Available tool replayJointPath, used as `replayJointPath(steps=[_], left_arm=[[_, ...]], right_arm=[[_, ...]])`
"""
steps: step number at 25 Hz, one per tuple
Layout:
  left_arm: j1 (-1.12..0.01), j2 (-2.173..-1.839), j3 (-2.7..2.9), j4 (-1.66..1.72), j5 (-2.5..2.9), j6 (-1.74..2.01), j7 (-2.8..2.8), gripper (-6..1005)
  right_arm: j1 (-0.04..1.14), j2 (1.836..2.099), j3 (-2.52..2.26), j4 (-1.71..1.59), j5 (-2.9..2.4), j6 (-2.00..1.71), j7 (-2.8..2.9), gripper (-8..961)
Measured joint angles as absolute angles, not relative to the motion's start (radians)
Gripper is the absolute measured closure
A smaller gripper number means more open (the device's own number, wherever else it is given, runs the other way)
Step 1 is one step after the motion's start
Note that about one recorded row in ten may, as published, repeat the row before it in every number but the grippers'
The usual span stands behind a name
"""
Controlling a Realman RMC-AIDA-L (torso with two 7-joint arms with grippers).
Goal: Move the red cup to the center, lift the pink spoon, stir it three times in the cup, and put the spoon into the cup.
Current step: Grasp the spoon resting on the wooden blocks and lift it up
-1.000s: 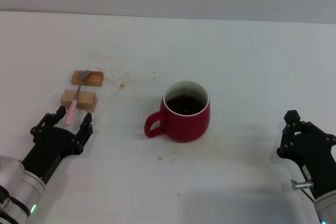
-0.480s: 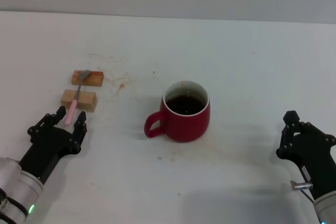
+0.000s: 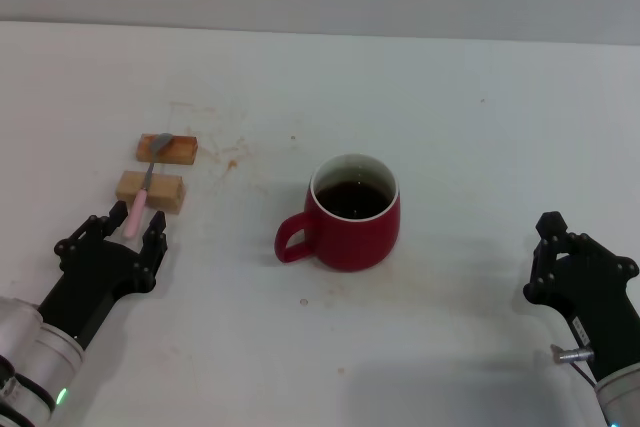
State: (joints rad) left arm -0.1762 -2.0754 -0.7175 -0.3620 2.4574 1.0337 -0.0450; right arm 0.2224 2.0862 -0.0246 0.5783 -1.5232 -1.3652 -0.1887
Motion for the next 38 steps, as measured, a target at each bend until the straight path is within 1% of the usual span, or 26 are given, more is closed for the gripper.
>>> replayJointPath(steps=[11,29,38], left_arm=[[-0.176,-2.075,-0.718,-0.362,2.457,1.032,-0.048,566],[-0.176,-2.076,-0.715,-0.362,2.457,1.034,-0.047,565],[-0.176,-2.074,-0.713,-0.362,2.460,1.035,-0.039,636]], right_arm=[[0.222,2.086,-0.025,0.577,-1.523,-1.365,-0.189,953],[0.222,2.086,-0.025,0.577,-1.523,-1.357,-0.189,953],[0.222,2.086,-0.025,0.577,-1.523,-1.355,-0.189,953]])
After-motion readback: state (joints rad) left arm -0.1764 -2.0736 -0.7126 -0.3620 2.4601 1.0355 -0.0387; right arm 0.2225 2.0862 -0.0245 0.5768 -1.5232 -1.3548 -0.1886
